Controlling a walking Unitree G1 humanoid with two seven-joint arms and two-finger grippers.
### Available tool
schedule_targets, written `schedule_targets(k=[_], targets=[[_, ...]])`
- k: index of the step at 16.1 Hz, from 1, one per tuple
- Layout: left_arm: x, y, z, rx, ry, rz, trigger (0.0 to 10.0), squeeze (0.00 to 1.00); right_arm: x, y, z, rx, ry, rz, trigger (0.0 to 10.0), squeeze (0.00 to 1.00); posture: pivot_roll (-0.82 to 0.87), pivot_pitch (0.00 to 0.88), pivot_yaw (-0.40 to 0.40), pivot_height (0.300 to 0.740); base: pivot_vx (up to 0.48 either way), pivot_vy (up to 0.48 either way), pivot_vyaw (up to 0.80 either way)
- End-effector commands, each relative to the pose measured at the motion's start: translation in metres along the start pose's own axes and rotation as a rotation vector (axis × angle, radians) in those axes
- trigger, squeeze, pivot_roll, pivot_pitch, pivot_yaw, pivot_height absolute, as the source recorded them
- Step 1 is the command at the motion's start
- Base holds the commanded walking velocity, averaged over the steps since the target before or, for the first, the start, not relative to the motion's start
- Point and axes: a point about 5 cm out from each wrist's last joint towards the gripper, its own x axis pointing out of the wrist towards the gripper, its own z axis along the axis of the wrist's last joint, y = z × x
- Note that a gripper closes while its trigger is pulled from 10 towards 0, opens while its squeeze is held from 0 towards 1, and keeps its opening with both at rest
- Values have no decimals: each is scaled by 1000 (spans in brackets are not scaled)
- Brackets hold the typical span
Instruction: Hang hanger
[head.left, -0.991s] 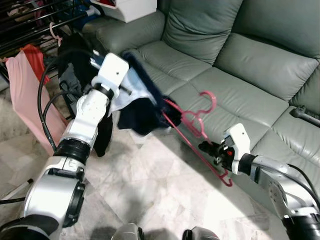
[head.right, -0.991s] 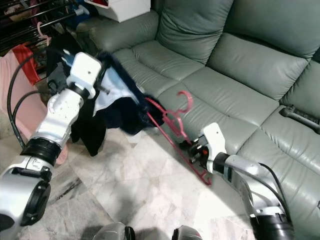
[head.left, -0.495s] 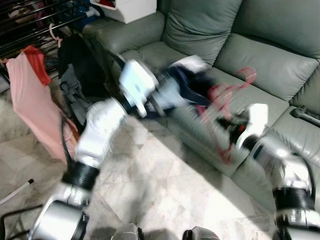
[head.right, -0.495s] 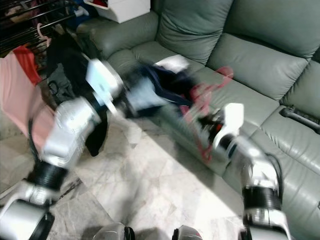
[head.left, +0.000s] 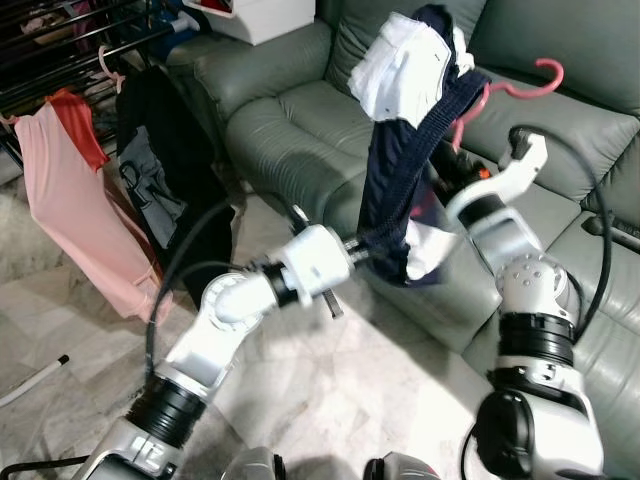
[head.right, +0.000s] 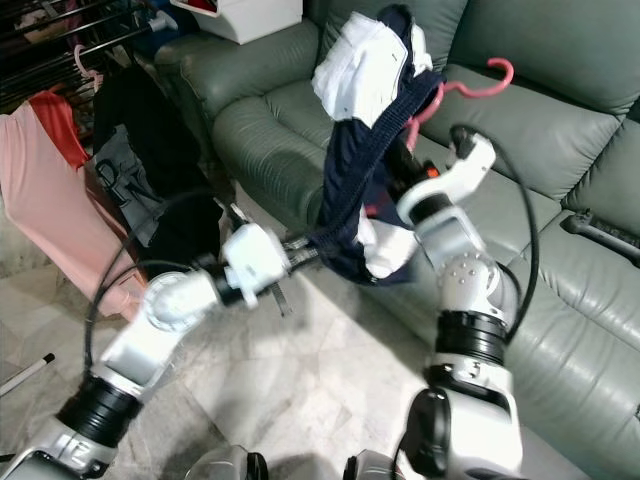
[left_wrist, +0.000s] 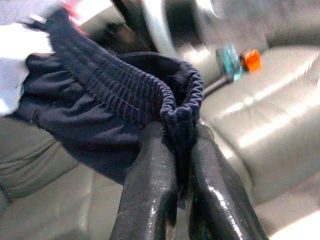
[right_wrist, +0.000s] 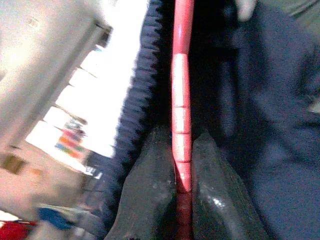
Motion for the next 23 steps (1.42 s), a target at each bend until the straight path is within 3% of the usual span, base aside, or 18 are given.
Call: schedule_targets(k=[1, 2, 3, 5, 8, 10, 12, 13, 14, 15, 16, 19, 23], targets=[[-3, -10, -18, 92, 97, -27, 10000, 0, 5, 41, 16, -24, -31, 212, 10000, 0, -33, 57, 54, 740, 0, 0, 0], [-3, -10, -21, 109, 113, -23, 10000, 0, 4, 45, 15, -25, -19, 236, 10000, 0, -33, 57, 54, 740, 0, 0, 0], [-6, -2, -35, 171, 199, 43, 10000, 0, -4, 53, 6, -96, 82, 331, 10000, 0, -44, 57, 55, 740, 0, 0, 0], [-13, 13, -47, 262, 271, 125, 10000, 0, -14, 44, -3, -218, 188, 324, 10000, 0, -47, 59, 54, 740, 0, 0, 0], [-27, 33, -66, 401, 404, 195, 10000, 0, -20, 35, 3, -309, 222, 299, 10000, 0, -49, 57, 54, 740, 0, 0, 0], [-34, 41, -69, 441, 421, 234, 10000, 0, -13, 20, 11, -388, 140, 151, 10000, 0, -49, 57, 54, 740, 0, 0, 0], [-31, 33, -71, 392, 400, 238, 10000, 0, -10, 12, 13, -480, 86, 69, 10000, 0, -44, 57, 53, 740, 0, 0, 0], [-28, 22, -71, 303, 375, 244, 10000, 0, -10, 13, 8, -539, 91, 87, 10000, 0, -43, 56, 52, 740, 0, 0, 0], [-27, 17, -71, 272, 363, 237, 10000, 0, -11, 14, 6, -577, 98, 94, 10000, 0, -43, 56, 52, 740, 0, 0, 0], [-24, 6, -69, 204, 330, 223, 10000, 812, -12, 14, 0, -643, 108, 110, 10000, 0, -42, 55, 48, 740, 0, 0, 0], [-20, -5, -66, 139, 289, 191, 10000, 1000, -13, 15, -4, -676, 113, 127, 10000, 0, -42, 55, 48, 740, 0, 0, 0], [-12, -25, -54, 25, 188, 93, 10000, 1000, -17, 11, -16, -789, 118, 148, 10000, 0, -42, 42, 43, 740, 0, 0, 0], [-20, -20, -45, -21, 147, 74, 10000, 1000, -28, -5, -25, -896, 146, 126, 10000, 0, -40, 51, 42, 740, 0, 0, 0]])
